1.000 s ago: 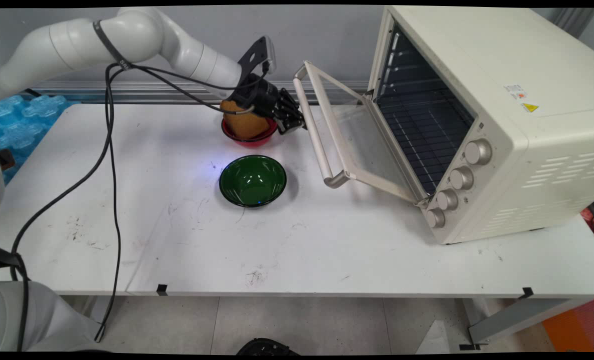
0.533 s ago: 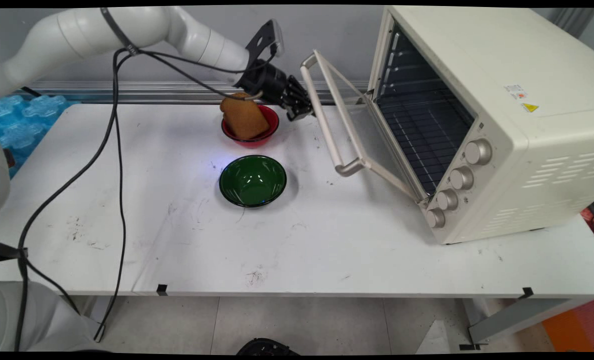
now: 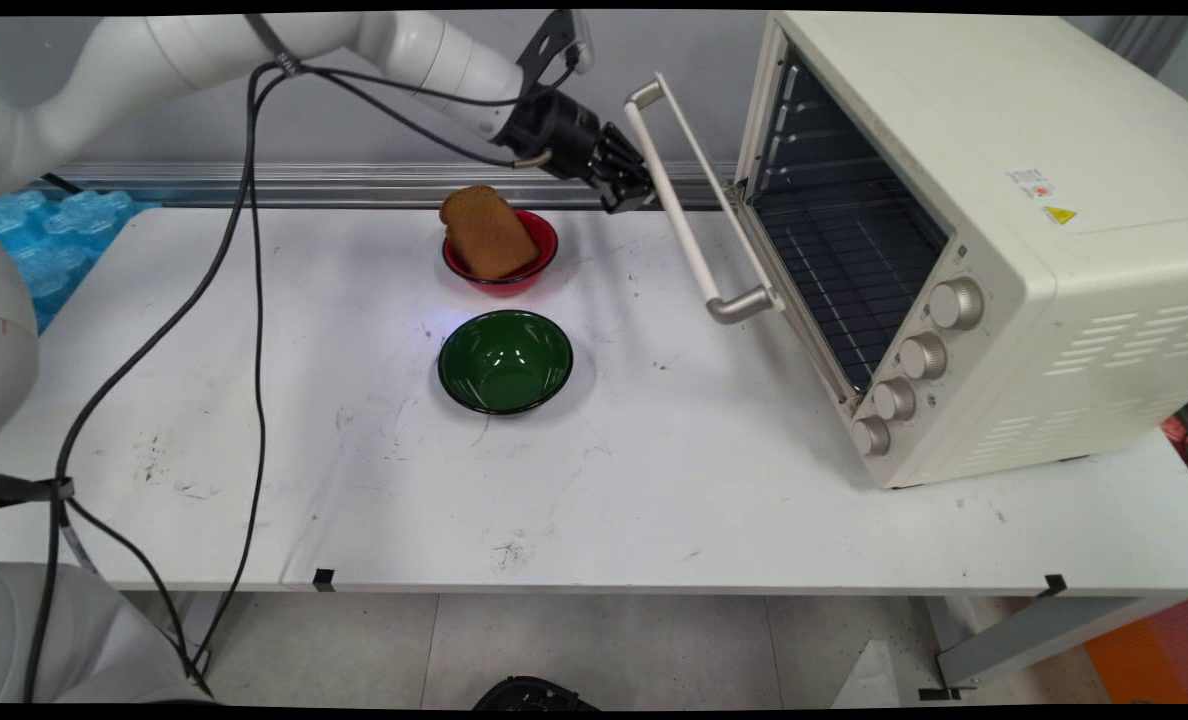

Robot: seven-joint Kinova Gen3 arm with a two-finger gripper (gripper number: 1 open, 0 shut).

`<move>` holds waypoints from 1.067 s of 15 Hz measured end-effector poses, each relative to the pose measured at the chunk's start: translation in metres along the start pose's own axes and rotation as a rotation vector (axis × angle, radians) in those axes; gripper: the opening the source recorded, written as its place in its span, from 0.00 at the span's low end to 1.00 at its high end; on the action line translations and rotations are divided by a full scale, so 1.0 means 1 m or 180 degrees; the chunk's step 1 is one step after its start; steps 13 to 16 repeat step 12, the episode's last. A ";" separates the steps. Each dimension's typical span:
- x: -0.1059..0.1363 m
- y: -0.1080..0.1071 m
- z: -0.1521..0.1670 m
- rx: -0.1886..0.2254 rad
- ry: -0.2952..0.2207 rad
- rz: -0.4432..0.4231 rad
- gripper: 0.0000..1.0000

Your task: Close the oven

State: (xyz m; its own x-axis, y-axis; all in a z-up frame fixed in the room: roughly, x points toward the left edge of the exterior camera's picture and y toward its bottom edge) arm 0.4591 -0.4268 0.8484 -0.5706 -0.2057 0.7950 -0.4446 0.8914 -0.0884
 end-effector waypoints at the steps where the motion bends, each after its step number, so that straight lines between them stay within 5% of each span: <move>1: 0.004 -0.002 0.001 -0.0018 0.0009 0.0003 0.00; 16: 0.038 -0.009 0.008 -0.0220 -0.0013 -0.0052 0.00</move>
